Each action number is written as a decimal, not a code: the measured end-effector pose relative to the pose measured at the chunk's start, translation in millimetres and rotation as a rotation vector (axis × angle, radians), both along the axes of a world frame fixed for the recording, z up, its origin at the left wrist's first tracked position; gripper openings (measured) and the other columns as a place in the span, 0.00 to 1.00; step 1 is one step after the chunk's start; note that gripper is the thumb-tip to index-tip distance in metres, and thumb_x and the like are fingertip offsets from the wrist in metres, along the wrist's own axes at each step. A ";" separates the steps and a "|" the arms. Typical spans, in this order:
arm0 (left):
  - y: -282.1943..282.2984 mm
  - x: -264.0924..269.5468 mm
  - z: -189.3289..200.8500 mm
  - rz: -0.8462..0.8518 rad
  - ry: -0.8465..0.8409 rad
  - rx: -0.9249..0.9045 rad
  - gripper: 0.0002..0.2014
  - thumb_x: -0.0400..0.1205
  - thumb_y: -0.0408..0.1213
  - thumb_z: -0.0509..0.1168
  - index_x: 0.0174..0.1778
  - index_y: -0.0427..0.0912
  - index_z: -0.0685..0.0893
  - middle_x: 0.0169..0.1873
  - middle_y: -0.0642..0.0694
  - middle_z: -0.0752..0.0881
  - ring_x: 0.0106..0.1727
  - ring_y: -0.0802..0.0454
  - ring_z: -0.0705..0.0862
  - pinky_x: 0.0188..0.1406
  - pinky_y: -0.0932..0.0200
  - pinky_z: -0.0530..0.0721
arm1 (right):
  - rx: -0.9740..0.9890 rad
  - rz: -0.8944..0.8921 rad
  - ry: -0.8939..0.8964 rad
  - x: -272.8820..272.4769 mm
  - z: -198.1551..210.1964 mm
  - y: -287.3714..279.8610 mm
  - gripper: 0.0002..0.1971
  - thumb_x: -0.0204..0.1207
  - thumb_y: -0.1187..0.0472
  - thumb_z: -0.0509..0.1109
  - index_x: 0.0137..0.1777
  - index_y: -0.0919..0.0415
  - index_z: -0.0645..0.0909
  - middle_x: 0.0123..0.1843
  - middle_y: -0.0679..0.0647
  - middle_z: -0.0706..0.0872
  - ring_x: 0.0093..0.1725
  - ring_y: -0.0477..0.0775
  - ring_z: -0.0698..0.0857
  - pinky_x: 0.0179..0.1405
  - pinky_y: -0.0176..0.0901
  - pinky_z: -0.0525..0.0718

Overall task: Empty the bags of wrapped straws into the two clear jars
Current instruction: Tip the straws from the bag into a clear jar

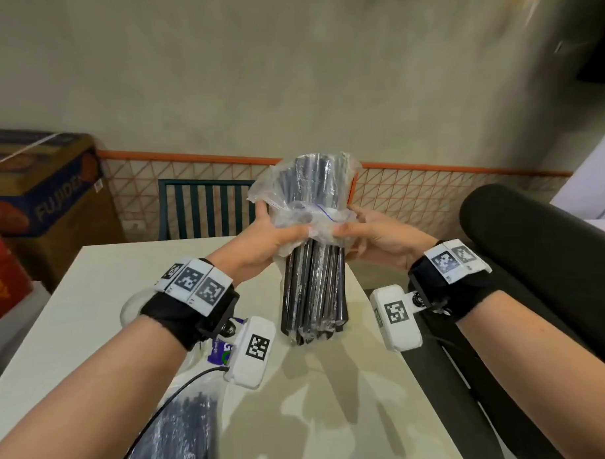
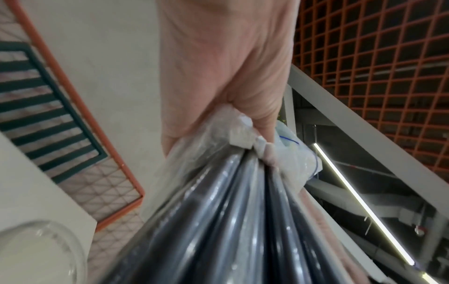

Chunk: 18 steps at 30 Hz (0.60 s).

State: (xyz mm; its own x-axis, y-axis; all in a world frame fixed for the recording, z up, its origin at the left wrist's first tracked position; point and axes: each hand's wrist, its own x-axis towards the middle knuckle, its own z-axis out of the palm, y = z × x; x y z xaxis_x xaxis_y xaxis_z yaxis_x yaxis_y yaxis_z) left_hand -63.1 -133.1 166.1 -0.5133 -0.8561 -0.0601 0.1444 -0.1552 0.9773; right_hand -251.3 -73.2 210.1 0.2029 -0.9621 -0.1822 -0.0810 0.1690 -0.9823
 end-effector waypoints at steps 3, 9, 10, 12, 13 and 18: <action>-24.2 -9.8 -2.4 -0.098 -0.056 -0.075 0.54 0.66 0.32 0.78 0.81 0.47 0.48 0.72 0.43 0.77 0.68 0.49 0.80 0.74 0.48 0.72 | -0.041 -0.006 0.027 -6.3 1.0 -20.1 0.33 0.67 0.77 0.69 0.72 0.57 0.68 0.56 0.56 0.85 0.38 0.44 0.90 0.33 0.37 0.86; -54.2 -30.5 -5.1 -0.106 -0.132 -0.194 0.17 0.74 0.34 0.72 0.60 0.37 0.83 0.55 0.44 0.88 0.60 0.52 0.84 0.66 0.56 0.77 | -0.264 -0.088 0.126 -9.8 -12.5 -51.3 0.48 0.61 0.70 0.77 0.79 0.49 0.57 0.70 0.55 0.81 0.67 0.55 0.82 0.70 0.55 0.77; -57.9 -33.6 -10.3 -0.055 -0.139 -0.223 0.13 0.74 0.34 0.72 0.55 0.39 0.85 0.50 0.45 0.89 0.55 0.53 0.85 0.60 0.58 0.79 | -0.284 -0.114 0.086 -9.5 -18.6 -54.5 0.47 0.63 0.72 0.76 0.79 0.50 0.57 0.71 0.55 0.80 0.67 0.54 0.83 0.69 0.53 0.79; -60.4 -39.1 -21.4 -0.005 -0.141 -0.244 0.09 0.75 0.34 0.71 0.51 0.40 0.86 0.47 0.46 0.89 0.50 0.56 0.86 0.54 0.62 0.80 | -0.307 -0.159 0.034 -8.2 -31.0 -60.2 0.42 0.67 0.78 0.72 0.76 0.49 0.59 0.67 0.52 0.82 0.62 0.48 0.85 0.62 0.42 0.84; -61.1 -41.8 -27.8 0.018 -0.129 -0.226 0.10 0.75 0.34 0.71 0.51 0.39 0.86 0.47 0.46 0.88 0.50 0.57 0.87 0.54 0.64 0.80 | -0.306 -0.170 0.006 -7.7 -37.8 -62.8 0.41 0.68 0.80 0.70 0.76 0.49 0.60 0.65 0.51 0.83 0.60 0.47 0.86 0.58 0.38 0.85; -62.1 -52.6 -53.5 0.138 0.024 -0.137 0.17 0.78 0.27 0.66 0.63 0.37 0.77 0.55 0.44 0.85 0.54 0.60 0.86 0.51 0.73 0.82 | -0.208 -0.216 -0.242 -6.1 -68.4 -81.4 0.43 0.68 0.86 0.63 0.76 0.48 0.62 0.68 0.61 0.81 0.62 0.60 0.85 0.54 0.44 0.87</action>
State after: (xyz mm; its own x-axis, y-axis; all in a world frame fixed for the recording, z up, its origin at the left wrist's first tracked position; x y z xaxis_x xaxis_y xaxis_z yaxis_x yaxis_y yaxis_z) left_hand -115.6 -195.3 112.6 -0.3904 -0.9178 0.0730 0.1790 0.0022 0.9839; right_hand -257.4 -154.6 141.7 0.0047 -0.9988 0.0493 0.1730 -0.0478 -0.9838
